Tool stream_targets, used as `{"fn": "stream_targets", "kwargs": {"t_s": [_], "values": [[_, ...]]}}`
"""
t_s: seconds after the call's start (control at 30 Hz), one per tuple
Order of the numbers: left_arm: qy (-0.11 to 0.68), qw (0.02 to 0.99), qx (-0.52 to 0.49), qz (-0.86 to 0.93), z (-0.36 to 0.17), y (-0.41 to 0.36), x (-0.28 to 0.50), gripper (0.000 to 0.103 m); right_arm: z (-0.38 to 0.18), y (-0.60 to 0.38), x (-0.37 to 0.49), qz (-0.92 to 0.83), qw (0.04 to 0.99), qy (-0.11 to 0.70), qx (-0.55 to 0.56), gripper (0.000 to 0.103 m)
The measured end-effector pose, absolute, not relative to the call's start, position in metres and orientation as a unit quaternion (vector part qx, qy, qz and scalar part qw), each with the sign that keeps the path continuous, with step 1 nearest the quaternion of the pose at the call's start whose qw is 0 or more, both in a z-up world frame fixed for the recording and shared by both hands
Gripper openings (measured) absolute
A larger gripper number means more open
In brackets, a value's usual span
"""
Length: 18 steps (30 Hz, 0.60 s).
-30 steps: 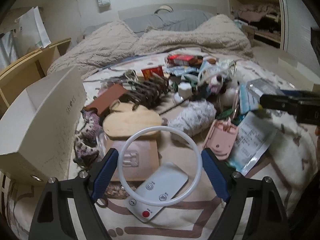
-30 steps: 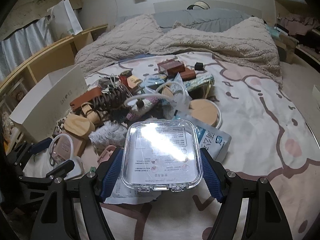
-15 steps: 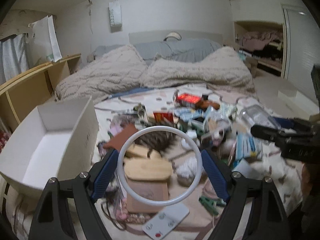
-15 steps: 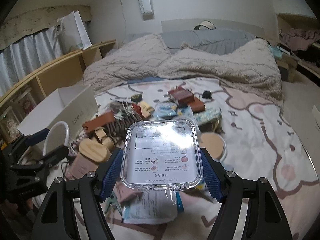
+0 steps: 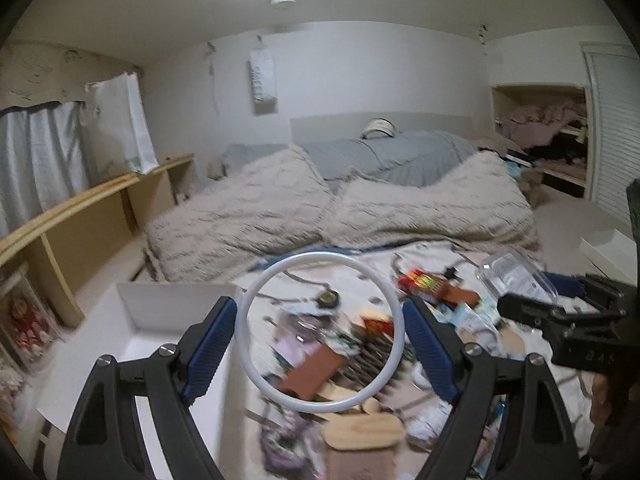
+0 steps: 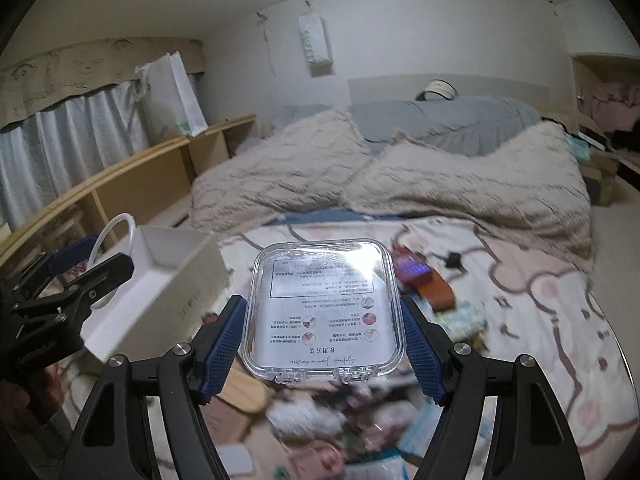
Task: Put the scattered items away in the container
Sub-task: 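Carry the white ring and clear case over to the white cardboard box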
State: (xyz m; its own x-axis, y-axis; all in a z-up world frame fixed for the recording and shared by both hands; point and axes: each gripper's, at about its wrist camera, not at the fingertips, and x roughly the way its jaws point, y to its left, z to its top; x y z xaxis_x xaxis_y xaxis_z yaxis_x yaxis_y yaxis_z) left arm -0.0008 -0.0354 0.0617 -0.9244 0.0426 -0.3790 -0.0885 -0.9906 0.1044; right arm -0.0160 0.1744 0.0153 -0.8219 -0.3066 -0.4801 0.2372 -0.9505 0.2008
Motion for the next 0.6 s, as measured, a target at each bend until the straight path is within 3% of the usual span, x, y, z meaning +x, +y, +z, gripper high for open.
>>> {"fn": "stream_targets", "kwargs": {"t_s": [0.3,0.6], "values": [[0.047,-0.020,-0.158,0.986,0.089,-0.091,-0.013,0.085,0.042,0.127,-0.042,-0.947,0.190,-0.062,0.252,0.076],[0.045,-0.118,-0.205,0.971,0.059,-0.165,-0.031,0.085,0.049,0.079,-0.066,-0.932,0.232,-0.066,0.272,0.076]]}}
